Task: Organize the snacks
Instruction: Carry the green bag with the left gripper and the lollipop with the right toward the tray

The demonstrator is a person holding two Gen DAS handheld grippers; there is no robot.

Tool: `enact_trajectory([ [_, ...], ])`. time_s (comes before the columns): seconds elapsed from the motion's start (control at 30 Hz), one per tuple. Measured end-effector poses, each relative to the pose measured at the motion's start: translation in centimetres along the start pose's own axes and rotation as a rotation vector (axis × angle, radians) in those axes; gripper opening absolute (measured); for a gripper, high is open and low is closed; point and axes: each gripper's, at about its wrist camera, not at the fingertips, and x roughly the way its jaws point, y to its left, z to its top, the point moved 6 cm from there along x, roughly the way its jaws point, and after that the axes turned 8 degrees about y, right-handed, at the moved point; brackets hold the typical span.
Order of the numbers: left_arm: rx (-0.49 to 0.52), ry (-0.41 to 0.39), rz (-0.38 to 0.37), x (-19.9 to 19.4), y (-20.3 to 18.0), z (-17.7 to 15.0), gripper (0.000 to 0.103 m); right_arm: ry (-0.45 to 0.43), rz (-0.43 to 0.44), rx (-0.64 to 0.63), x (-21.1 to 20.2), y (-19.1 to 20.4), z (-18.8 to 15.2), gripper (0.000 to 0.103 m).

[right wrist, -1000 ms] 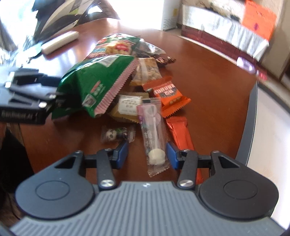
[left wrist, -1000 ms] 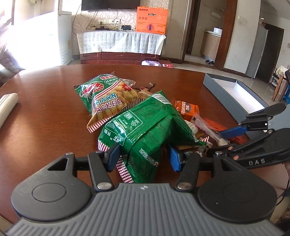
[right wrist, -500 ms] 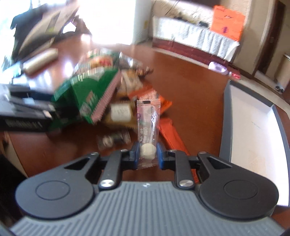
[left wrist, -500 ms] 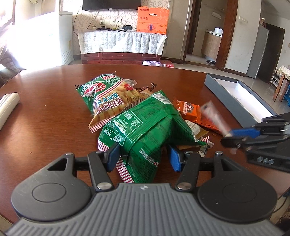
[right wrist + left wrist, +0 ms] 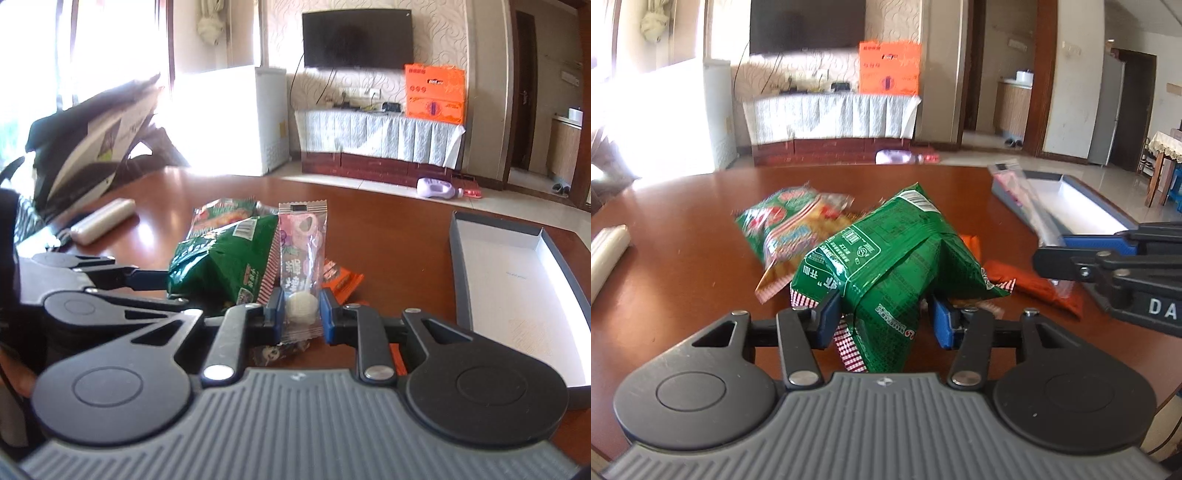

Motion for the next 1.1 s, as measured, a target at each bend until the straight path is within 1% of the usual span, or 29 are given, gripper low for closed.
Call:
enact_trajectory([
  [0.17,0.042,-0.025,0.008,0.0,-2.7,0.6,0.056,-0.044,-0.013,0.027,-1.2,-1.3,0.3,0.024],
  [0.23,0.061,-0.034,0.011,0.1,-3.7,0.8,0.056,-0.044,-0.020,0.039,-1.3,-2.0,0.1,0.024],
  [0.5,0.098,-0.050,0.010,0.6,-6.9,2.0,0.056,-0.086,-0.084,0.079,-2.5,-4.5,0.1,0.024],
  [0.73,0.111,-0.071,0.013,1.3,-8.4,3.5,0.056,-0.143,-0.152,0.100,-3.6,-6.3,0.4,0.024],
  [0.87,0.126,-0.078,0.003,1.9,-9.8,4.2,0.056,-0.164,-0.182,0.117,-3.6,-7.4,0.5,0.024],
  [1.0,0.164,-0.098,-0.006,2.5,-11.7,4.8,0.056,-0.169,-0.216,0.119,-3.5,-8.3,0.2,0.024],
  [1.1,0.172,-0.111,-0.023,2.9,-13.0,5.3,0.056,-0.171,-0.234,0.131,-3.7,-9.2,-0.2,0.024],
])
